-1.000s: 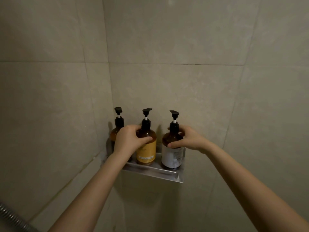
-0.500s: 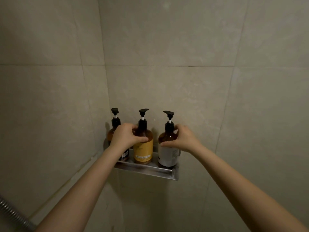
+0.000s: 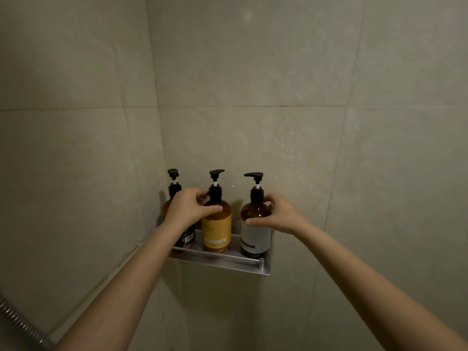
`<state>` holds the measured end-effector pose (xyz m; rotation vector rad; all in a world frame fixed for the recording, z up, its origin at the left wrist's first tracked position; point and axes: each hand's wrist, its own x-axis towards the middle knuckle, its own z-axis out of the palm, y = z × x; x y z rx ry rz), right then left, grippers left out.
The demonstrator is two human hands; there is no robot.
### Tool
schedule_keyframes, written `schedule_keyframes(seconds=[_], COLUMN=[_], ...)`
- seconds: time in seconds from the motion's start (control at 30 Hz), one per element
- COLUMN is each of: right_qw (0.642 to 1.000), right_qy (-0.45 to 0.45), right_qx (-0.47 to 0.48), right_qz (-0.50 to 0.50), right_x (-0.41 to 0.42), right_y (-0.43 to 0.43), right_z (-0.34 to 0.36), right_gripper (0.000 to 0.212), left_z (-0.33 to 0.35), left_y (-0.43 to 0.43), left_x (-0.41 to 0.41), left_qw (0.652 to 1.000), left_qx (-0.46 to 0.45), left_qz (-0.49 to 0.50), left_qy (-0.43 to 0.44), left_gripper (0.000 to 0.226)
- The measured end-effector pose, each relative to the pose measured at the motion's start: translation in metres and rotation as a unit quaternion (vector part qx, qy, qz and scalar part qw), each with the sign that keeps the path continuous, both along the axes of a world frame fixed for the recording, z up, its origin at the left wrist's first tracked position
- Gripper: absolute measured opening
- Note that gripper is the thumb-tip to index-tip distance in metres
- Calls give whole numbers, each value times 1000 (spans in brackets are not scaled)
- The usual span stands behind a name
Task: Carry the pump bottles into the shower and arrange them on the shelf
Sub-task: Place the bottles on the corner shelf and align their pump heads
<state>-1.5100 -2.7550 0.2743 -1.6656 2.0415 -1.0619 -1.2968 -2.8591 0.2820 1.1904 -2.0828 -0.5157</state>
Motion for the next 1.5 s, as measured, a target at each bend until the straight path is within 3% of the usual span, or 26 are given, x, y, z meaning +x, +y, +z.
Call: schedule_keyframes(seconds=[0.13, 0.47, 0.57, 0.7, 1.1, 1.37, 1.43, 1.5], right_qw=[1000, 994, 996, 999, 998, 997, 997, 997], right_qy=[13, -55, -58, 17, -9, -31, -34, -39], right_qx=[-3, 33, 10, -13, -7, -21, -26, -28], right_qz=[-26, 87, 74, 27, 60, 61, 58, 58], right_x=[-1, -12, -5, 1, -4, 1, 0, -1], right_y=[0, 2, 2, -1, 3, 4, 4, 3], right_z=[3, 10, 10, 9, 8, 3, 2, 1], right_gripper=[71, 55, 55, 59, 52, 52, 52, 54], left_z=[-2, -6, -1, 0, -2, -5, -6, -9], left_y=[0, 3, -1, 0, -4, 5, 14, 25], left_x=[-2, -1, 2, 1, -2, 0, 4, 14], left_qw=[1000, 1000, 1000, 999, 998, 997, 999, 988], left_qx=[3, -8, 2, 5, 35, 38, 7, -62], left_qz=[-13, 22, 12, -18, -44, -59, -24, 57], left_qy=[-9, 0, -13, -32, -17, 9, 47, 129], left_gripper=[55, 71, 70, 55, 47, 45, 48, 37])
